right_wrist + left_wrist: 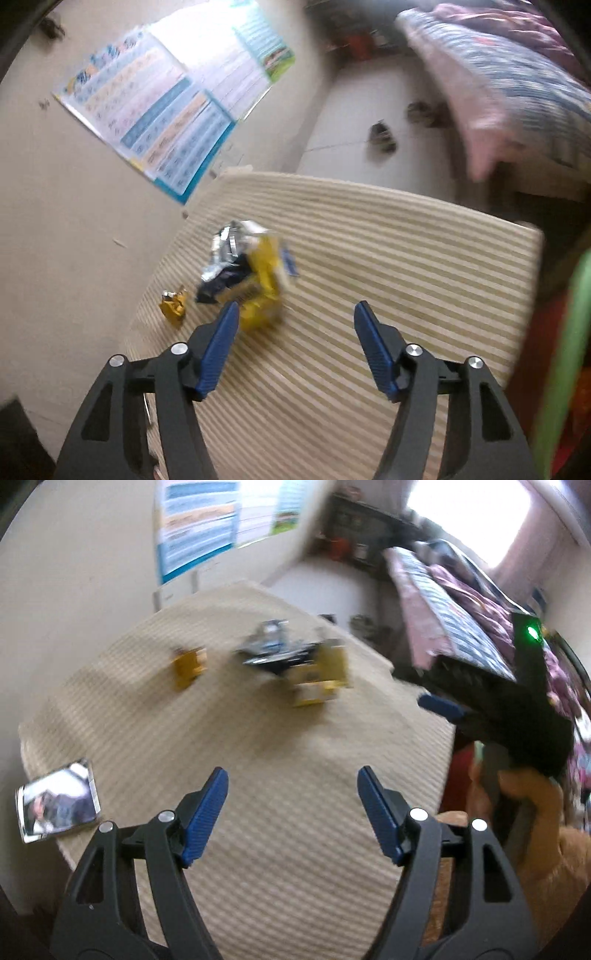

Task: Collect trash
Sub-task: 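Grasp the yellow wrapper with the right tool while the left tool approaches the blue wrapper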

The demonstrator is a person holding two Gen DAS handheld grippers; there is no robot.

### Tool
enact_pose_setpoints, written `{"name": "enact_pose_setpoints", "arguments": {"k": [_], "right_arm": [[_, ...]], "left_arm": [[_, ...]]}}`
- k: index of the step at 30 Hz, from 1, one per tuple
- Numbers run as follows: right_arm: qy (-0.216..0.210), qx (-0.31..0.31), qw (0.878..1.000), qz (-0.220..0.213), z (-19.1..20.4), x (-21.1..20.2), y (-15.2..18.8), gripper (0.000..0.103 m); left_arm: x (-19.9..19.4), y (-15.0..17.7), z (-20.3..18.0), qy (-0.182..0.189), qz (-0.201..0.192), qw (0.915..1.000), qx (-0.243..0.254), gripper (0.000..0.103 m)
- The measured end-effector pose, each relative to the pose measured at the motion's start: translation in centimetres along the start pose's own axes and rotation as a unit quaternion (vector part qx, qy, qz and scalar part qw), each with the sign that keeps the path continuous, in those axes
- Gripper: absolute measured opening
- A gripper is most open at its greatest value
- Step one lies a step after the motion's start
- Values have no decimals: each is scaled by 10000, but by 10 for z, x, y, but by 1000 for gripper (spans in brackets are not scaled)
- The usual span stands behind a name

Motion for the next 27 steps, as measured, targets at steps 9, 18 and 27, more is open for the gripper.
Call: {"name": "enact_pose_setpoints", "arguments": {"k": [9,18,27], "right_arm": [[-47,517,9949,865,-2,92,-10,42],[-536,541,9907,1132,-17,35,31,29],[-415,527,9940,869,-46,-35,110,29]], "left_arm": [[8,4,27,-30,119,9993,-346,69],[22,-7,19,-6,94,9996,-276,69],[71,-86,-6,-193,-360,9989,234,69]]}}
Point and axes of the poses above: each gripper's, at about its wrist camera, not at the fingertips, and x roughly the way its jaws point, z to its left, y to its underside, the point moved 3 cm from there along x, roughly the way its jaws point, and after that the axes turned 7 degrees about -y, right-handed, at the moved point
